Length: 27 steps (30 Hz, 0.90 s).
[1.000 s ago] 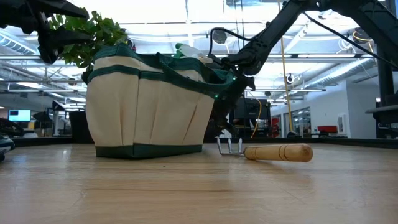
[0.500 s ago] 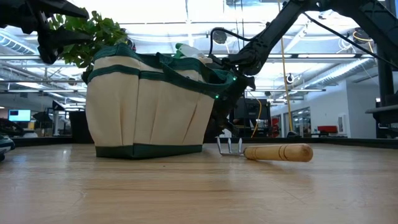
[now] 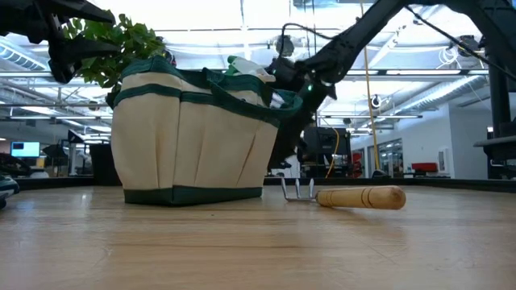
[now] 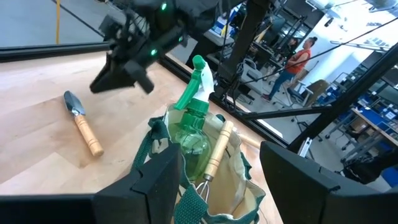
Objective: Pick & Place Garden tools in Gardening bag
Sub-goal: Put the brown trowel into the brown bag
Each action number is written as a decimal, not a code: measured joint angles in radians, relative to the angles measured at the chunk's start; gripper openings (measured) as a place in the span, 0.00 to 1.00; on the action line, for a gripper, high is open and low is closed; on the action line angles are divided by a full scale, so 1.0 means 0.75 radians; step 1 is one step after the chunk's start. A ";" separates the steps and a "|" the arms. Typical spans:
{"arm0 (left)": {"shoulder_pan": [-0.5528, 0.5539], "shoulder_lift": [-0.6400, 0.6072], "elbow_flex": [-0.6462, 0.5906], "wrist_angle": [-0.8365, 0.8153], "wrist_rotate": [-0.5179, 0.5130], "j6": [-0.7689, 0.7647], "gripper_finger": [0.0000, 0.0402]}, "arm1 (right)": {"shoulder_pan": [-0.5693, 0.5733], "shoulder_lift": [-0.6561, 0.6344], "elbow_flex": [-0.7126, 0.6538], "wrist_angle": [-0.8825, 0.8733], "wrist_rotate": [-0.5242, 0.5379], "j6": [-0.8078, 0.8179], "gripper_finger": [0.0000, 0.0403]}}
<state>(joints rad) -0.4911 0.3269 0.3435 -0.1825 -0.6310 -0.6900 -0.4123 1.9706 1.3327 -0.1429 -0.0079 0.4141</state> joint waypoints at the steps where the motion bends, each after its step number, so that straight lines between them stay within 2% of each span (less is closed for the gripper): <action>1: 0.000 0.000 0.000 0.000 0.000 0.001 0.56 | -0.006 -0.017 0.000 -0.002 -0.007 -0.028 0.14; 5: 0.000 0.000 0.000 -0.010 -0.009 0.002 0.56 | -0.032 -0.034 -0.001 0.065 -0.042 -0.162 0.20; 11: 0.000 0.000 0.000 -0.010 -0.010 0.012 0.56 | -0.076 -0.005 0.003 0.186 -0.237 -0.372 0.39; 15: 0.000 0.000 0.000 -0.013 -0.010 0.021 0.56 | -0.094 0.021 0.000 0.176 -0.305 -0.518 0.49; 21: 0.024 0.000 0.000 -0.015 -0.024 0.020 0.56 | -0.137 0.021 0.002 0.176 -0.257 -0.593 0.53; 23: 0.045 0.000 0.000 -0.015 -0.027 0.019 0.56 | -0.161 0.021 0.002 0.179 -0.241 -0.543 0.53; 27: 0.085 0.000 0.000 -0.009 -0.027 0.011 0.56 | -0.204 0.021 0.002 0.180 -0.303 -0.439 0.53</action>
<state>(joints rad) -0.4274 0.3267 0.3435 -0.1889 -0.6511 -0.6815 -0.5650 1.9862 1.3342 -0.0078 -0.2352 0.0851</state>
